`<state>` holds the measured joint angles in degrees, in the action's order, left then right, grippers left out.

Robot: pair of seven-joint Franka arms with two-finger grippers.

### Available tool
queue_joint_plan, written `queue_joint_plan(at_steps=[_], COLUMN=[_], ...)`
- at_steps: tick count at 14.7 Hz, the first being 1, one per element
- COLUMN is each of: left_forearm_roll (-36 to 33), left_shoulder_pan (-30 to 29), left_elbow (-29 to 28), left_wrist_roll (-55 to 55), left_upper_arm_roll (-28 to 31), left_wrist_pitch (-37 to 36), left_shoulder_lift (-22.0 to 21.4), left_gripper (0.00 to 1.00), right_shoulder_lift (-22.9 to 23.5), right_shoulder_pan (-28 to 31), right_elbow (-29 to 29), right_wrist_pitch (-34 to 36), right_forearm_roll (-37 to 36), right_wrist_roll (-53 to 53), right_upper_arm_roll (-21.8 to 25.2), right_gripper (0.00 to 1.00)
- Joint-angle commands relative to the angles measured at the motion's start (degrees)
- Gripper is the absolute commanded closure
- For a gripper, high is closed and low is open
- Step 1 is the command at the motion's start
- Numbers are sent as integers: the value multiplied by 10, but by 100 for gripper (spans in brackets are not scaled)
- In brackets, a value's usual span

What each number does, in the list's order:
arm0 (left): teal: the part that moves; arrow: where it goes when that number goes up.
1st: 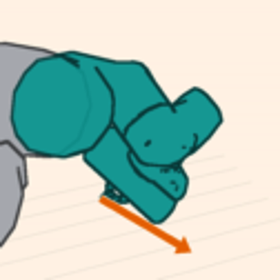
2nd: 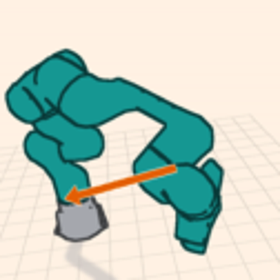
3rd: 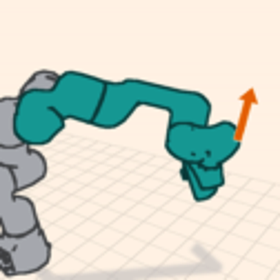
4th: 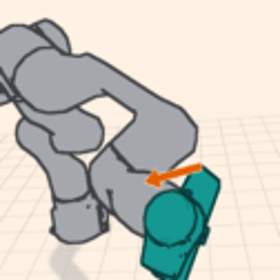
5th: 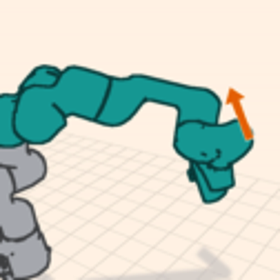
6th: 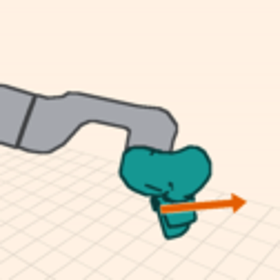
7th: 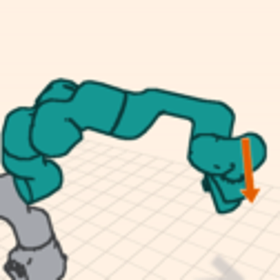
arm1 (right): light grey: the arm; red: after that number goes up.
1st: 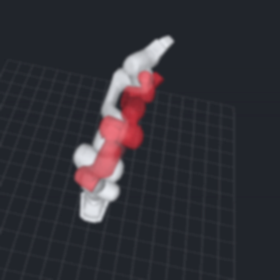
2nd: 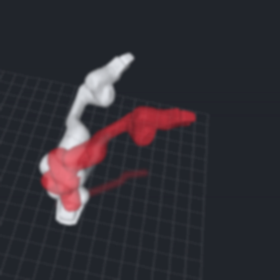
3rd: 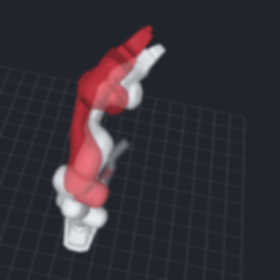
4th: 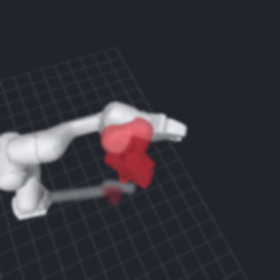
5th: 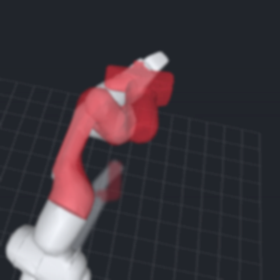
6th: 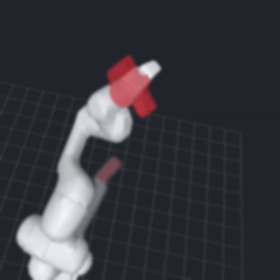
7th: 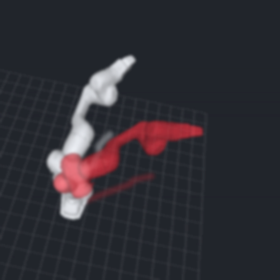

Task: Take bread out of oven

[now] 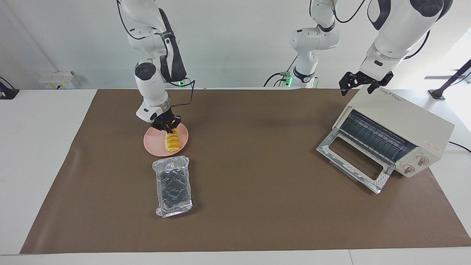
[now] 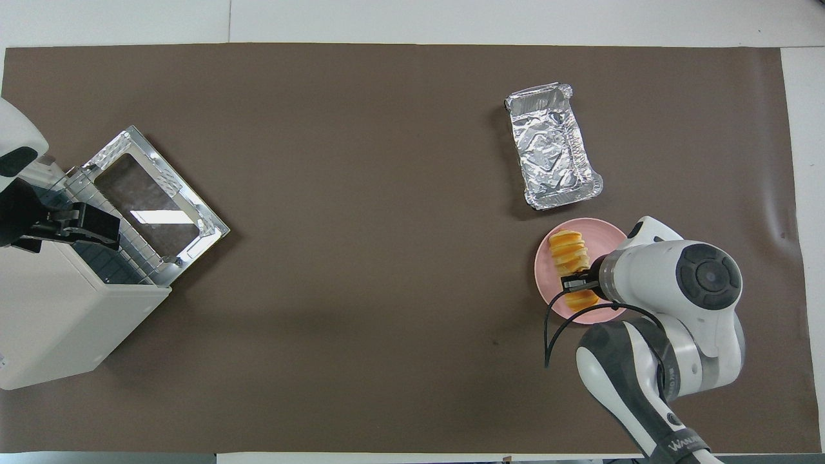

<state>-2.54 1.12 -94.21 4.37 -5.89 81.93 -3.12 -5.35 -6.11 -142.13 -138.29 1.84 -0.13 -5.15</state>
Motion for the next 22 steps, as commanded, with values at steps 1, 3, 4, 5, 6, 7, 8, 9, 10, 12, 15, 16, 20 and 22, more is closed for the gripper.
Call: queue_joint_plan(at_steps=[1,3,4,5,6,7,8,9,10,12,15,16,20,22], left_forearm_roll=[9,9,9,9,9,9,9,9,9,9,9,9,9,9], left_shoulder_pan=[-8,-8,-8,-8,-8,-8,-8,-8,-8,-8,-8,-8,-8,-8], left_elbow=[-12,-12,-11,-12,-12,-11,-12,-11,-11,-12,-11,-12,-11,-11], left_wrist_roll=[-3,-3,-3,-3,-3,-3,-3,-3,-3,-3,-3,-3,-3,-3], left_upper_arm_roll=[-3,-3,-3,-3,-3,-3,-3,-3,-3,-3,-3,-3,-3,-3], left_wrist_pitch=[4,4,4,4,4,3,3,4,4,3,4,3,4,3], left_shoulder_lift=[-14,-14,-14,-14,-14,-14,-14,-14,-14,-14,-14,-14,-14,-14], left_gripper=[0,0,0,0,0,0,0,0,0,0,0,0,0,0], right_shoulder_lift=[2,10,11,10,10,10,10,6,4,3,7,8,21,22], right_shoulder_pan=[10,18,27,29,30,33,38,47,54,65,76,83,95,95], right_elbow=[46,99,123,148,179,205,230,250,267,324,407,424,477,474], right_wrist_pitch=[56,126,150,173,202,227,245,255,268,340,466,486,558,540], right_forearm_roll=[16,16,16,15,15,15,15,15,15,15,15,15,9,5], right_wrist_roll=[21,25,26,27,35,45,57,68,75,76,75,75,83,80], right_upper_arm_roll=[-3,-2,-2,-2,-1,-1,1,0,1,1,2,1,1,1], right_gripper=[0,0,0,0,0,0,0,0,0,0,0,0,0,0])
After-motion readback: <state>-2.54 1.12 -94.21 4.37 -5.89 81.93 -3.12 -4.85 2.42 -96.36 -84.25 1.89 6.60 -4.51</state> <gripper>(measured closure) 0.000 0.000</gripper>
